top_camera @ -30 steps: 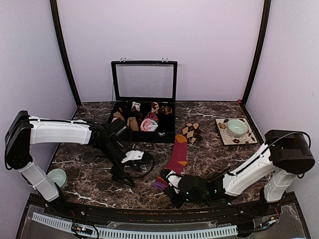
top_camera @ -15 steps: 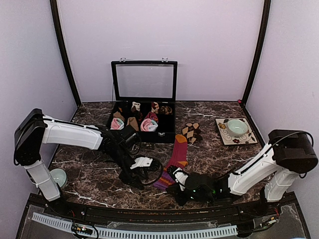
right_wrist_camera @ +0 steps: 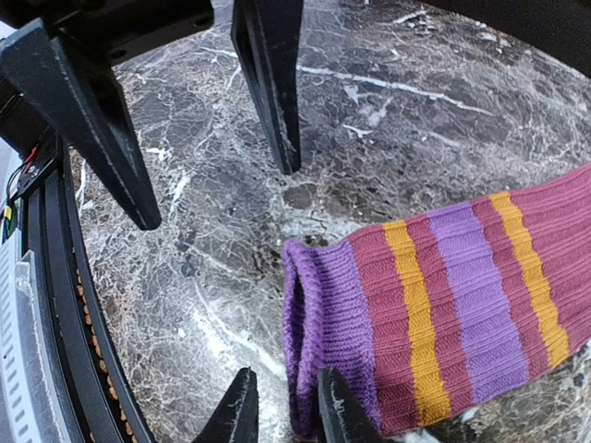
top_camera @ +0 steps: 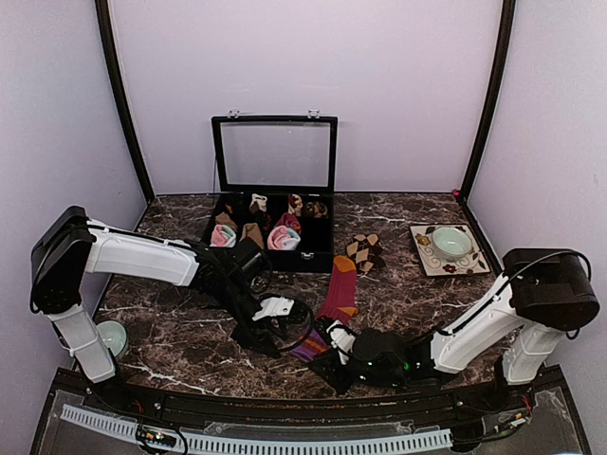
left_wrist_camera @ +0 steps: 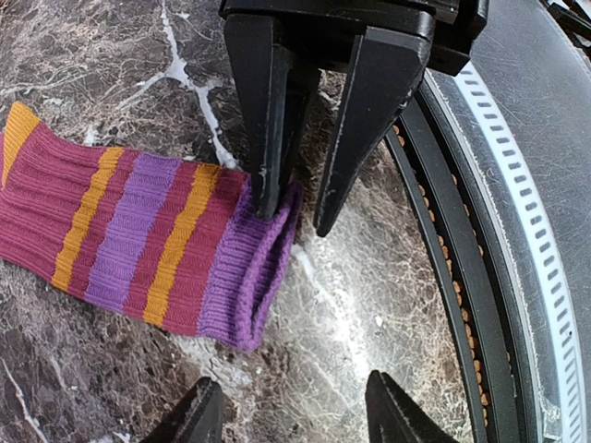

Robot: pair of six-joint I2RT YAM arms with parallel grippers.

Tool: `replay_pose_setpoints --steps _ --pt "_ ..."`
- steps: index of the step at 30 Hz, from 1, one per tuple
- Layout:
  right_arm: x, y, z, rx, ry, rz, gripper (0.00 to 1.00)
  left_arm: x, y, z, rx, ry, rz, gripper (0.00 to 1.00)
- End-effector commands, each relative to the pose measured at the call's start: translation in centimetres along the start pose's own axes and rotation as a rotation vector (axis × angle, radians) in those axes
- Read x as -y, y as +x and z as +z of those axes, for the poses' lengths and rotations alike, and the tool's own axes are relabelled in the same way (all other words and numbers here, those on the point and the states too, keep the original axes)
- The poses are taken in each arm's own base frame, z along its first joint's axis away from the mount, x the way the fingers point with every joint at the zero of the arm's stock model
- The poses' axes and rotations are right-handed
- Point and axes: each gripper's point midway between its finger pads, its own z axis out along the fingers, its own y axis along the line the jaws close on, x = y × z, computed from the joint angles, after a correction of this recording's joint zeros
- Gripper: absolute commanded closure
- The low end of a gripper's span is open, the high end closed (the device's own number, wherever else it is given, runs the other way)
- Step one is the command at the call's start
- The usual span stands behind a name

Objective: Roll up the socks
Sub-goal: Roll the sock at the center of the board.

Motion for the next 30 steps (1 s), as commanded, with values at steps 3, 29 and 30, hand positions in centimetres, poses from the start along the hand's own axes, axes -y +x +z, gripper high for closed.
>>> replay_pose_setpoints --steps 3,29,30 --pt "-0.5 -0.8 1.0 0.011 -0.008 -0.001 0.76 0.6 -0.5 -0.6 0.013 0.005 0.029 0.43" --pt "1.5 -0.6 -0.8 -0.017 -0.085 0.297 1.00 0.6 -1.3 0.7 0.001 -0.001 0.129 0.36" --pt "1.3 -0.9 -1.0 -0.007 -0.109 0.316 1.00 0.5 -1.4 0.8 -0.003 -0.005 0.142 0.35"
